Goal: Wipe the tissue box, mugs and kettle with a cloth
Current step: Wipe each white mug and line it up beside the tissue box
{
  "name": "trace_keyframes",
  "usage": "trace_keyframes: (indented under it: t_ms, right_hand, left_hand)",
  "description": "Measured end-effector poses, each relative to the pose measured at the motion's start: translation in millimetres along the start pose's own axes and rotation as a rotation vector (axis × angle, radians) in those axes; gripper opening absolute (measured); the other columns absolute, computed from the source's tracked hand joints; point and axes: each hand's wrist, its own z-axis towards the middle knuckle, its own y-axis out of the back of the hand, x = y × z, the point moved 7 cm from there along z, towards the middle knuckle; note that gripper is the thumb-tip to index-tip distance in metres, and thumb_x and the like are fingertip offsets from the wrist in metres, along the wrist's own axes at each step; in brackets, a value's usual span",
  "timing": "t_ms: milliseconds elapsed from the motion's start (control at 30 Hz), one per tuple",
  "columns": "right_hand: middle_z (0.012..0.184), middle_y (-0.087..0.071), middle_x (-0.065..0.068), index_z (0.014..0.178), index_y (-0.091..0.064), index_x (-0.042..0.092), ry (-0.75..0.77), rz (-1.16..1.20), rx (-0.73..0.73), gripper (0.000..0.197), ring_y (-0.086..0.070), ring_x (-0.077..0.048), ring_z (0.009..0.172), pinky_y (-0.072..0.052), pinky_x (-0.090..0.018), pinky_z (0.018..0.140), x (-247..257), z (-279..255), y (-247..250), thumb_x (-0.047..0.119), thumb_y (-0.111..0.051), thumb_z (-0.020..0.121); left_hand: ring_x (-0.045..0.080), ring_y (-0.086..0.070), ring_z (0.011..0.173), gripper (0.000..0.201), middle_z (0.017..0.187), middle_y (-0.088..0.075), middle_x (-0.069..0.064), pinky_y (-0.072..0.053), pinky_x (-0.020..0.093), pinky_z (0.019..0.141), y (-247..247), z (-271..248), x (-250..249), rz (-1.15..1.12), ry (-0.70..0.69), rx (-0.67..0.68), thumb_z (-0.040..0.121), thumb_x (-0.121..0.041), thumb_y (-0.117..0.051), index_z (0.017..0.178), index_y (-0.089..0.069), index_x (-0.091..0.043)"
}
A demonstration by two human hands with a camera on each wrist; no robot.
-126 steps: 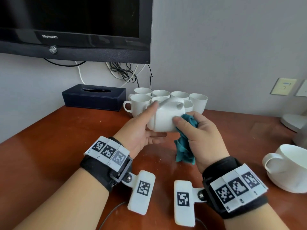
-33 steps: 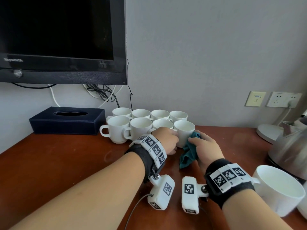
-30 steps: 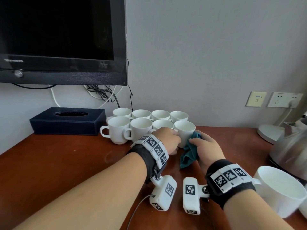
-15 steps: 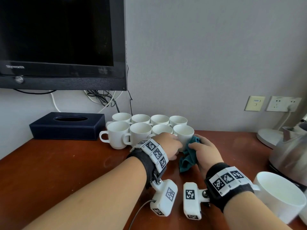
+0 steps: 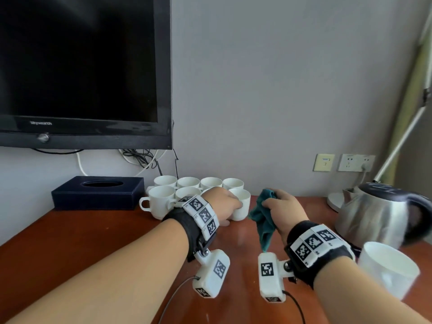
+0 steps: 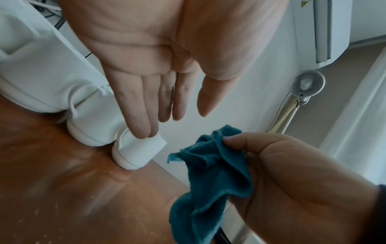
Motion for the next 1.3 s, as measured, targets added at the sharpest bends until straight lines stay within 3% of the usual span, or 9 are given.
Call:
trace_keyframes:
  t_ms: [167,300,367,567,733,833,1067,1233,1300]
  right_hand:
    - [0.128,-0.065,-0.010,0.143,-0.055,0.017,0.009,-0.008,-0.058,0.056,-0.066,-0.034,0.113,-0.053,-0.053,0.103,30.1,-28.5,46.6,0.006,-0.063,0.089]
    - [0.102,-0.074,-0.022,0.109,-0.070,0.013,-0.016,0.044,-0.123,0.040,-0.072,-0.044,0.095,-0.058,-0.066,0.088,29.7,-47.4,89.1,0.019,-0.062,0.070]
    - [0.101,-0.073,-0.028,0.098,-0.072,0.012,-0.018,0.079,-0.130,0.021,-0.072,-0.048,0.095,-0.057,-0.069,0.086,31.8,-58.7,108.8,0.006,-0.061,0.081]
    - [0.104,-0.068,-0.026,0.111,-0.068,0.002,-0.051,0.189,-0.142,0.029,-0.068,-0.041,0.096,-0.058,-0.052,0.091,27.1,-80.0,165.2,-0.012,-0.047,0.097]
    - [0.107,-0.071,-0.025,0.110,-0.069,0.006,-0.065,0.229,-0.167,0.027,-0.070,-0.040,0.097,-0.059,-0.050,0.089,17.7,-87.6,196.5,-0.008,-0.048,0.101]
    - [0.108,-0.074,-0.023,0.109,-0.071,0.013,-0.069,0.236,-0.180,0.023,-0.072,-0.042,0.101,-0.059,-0.056,0.093,14.0,-89.1,207.5,0.000,-0.055,0.101]
    - [0.107,-0.077,-0.016,0.113,-0.071,0.029,-0.099,0.187,-0.202,0.019,-0.074,-0.040,0.098,-0.059,-0.061,0.089,5.4,-87.9,221.2,0.022,-0.059,0.100]
    - [0.111,-0.074,-0.018,0.109,-0.071,0.033,-0.068,0.174,-0.218,0.032,-0.073,-0.042,0.101,-0.059,-0.062,0.089,-3.6,-87.0,224.8,0.010,-0.051,0.100]
    - [0.110,-0.073,-0.020,0.109,-0.073,0.033,-0.076,0.170,-0.217,0.041,-0.073,-0.044,0.097,-0.062,-0.056,0.076,-6.5,-89.6,225.4,0.004,-0.047,0.099]
  left_hand:
    - [0.029,-0.075,0.096,0.027,0.107,-0.074,0.015,-0.063,0.046,0.088,-12.0,-34.0,-23.7,0.045,-0.037,-0.017,0.101,-0.027,-0.064,0.117,-0.071,-0.005]
    - [0.030,-0.074,0.103,0.018,0.110,-0.074,0.015,-0.063,0.047,0.090,-39.9,-51.5,-30.9,0.011,-0.042,0.028,0.098,-0.029,-0.068,0.108,-0.073,-0.015]
    - [0.027,-0.074,0.104,0.013,0.108,-0.072,0.012,-0.063,0.047,0.089,-56.1,-58.5,-33.7,-0.020,-0.043,0.051,0.098,-0.029,-0.069,0.106,-0.071,-0.019]
    - [0.025,-0.073,0.105,0.031,0.115,-0.072,0.011,-0.063,0.044,0.091,-104.0,-66.7,-43.9,0.075,-0.061,0.138,0.099,-0.033,-0.066,0.125,-0.069,-0.017]
    - [0.029,-0.068,0.113,0.046,0.126,-0.066,0.013,-0.060,0.044,0.096,-132.8,-66.6,-40.8,0.088,-0.001,0.205,0.101,-0.020,-0.061,0.147,-0.055,-0.021]
    - [0.029,-0.065,0.117,0.055,0.135,-0.060,0.008,-0.060,0.044,0.096,-143.7,-62.2,-37.1,0.089,0.022,0.207,0.101,-0.018,-0.061,0.154,-0.047,-0.024]
    - [0.031,-0.064,0.120,0.054,0.141,-0.058,0.012,-0.059,0.041,0.095,-162.4,-56.7,-36.4,0.092,0.033,0.221,0.104,-0.015,-0.057,0.156,-0.044,-0.022]
    - [0.029,-0.066,0.116,0.043,0.132,-0.062,0.011,-0.062,0.041,0.092,-169.3,-54.8,-30.9,0.155,0.041,0.219,0.102,-0.017,-0.058,0.145,-0.056,-0.021]
    - [0.030,-0.067,0.113,0.034,0.127,-0.064,0.011,-0.062,0.044,0.093,-171.5,-53.3,-28.8,0.179,0.045,0.217,0.102,-0.015,-0.057,0.136,-0.061,-0.018]
